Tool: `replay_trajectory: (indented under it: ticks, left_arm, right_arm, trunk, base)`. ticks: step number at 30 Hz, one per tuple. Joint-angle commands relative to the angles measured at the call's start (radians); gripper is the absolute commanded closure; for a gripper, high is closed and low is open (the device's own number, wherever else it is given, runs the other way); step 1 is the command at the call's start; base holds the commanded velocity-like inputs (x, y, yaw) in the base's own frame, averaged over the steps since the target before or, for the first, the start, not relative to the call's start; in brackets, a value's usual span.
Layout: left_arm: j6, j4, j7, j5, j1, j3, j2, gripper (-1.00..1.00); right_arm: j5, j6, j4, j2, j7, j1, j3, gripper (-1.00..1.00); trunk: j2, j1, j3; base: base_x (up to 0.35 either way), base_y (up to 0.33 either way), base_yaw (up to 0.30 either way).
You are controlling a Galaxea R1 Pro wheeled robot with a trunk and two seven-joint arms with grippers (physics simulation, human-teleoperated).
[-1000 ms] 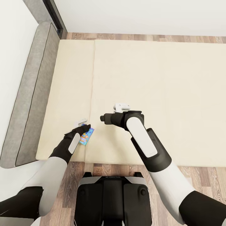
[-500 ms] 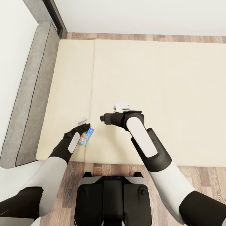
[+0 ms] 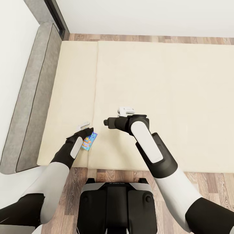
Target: Put all the toys in the child's room - the three board games (two on the bed and one on the table), the two jigsaw puzzles on the table, and the tennis ball on the table - inside the toy box on the table in the child's room.
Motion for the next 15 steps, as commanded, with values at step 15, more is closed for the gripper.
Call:
replay_trajectory:
  ticks: [15]
  left_arm:
    - [0.009, -0.002, 0.01, 0.011, 0.0, 0.002, -0.001, -1.0]
  right_arm:
    - [-0.008, 0.004, -0.001, 0.0, -0.01, -0.001, 0.0, -1.0]
  trunk:
    - [-0.002, 0.001, -0.001]
  base:
    - [0.0, 0.0, 0.0]
